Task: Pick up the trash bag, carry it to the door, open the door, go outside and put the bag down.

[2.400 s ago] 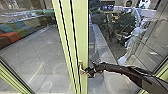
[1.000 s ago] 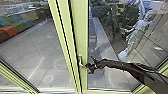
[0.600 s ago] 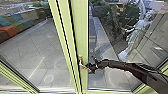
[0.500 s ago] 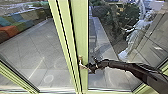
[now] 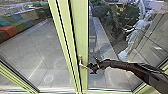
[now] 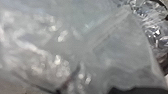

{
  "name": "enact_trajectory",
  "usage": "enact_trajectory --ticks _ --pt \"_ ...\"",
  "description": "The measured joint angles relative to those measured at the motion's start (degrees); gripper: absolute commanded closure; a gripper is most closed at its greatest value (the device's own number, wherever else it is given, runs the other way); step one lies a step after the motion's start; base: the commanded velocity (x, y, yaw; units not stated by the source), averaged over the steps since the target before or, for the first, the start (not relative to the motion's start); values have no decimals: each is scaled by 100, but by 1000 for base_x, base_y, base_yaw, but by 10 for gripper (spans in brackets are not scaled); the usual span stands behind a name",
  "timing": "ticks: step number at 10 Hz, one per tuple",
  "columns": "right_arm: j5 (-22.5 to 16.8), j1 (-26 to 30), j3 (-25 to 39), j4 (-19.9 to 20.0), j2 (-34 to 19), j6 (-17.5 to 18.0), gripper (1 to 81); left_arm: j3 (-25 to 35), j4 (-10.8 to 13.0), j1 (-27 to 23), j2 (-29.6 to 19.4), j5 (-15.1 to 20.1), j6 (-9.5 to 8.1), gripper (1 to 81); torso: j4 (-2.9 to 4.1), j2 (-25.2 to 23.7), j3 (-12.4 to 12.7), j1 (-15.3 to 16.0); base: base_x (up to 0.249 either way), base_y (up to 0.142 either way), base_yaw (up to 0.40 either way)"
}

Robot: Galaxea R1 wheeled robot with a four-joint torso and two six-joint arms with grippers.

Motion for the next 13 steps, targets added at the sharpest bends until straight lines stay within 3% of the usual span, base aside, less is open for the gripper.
enact_trajectory --ticks 2,4,8,11,13 --pt "-48 -28 6 16 -4 54 10 0 0 50 0 1 0 811 0 -2 0 -6 77 0 0" --pt "-100 -77 182 10 -67 -230 10 0 0 13 5 20 0 811 0 -2 0 -13 82 0 0" --pt "-11 55 127 2 -77 105 10 0 0 20 0 -7 0 811 0 0 -2 -9 0 0 0" --pt "44 80 166 126 -162 39 10 0 0 11 2 1 0 811 0 2 -2 -4 26 0 0" --pt "-111 16 450 165 -284 -341 10 0 0 59 2 23 0 811 0 -2 -2 -17 92 0 0"
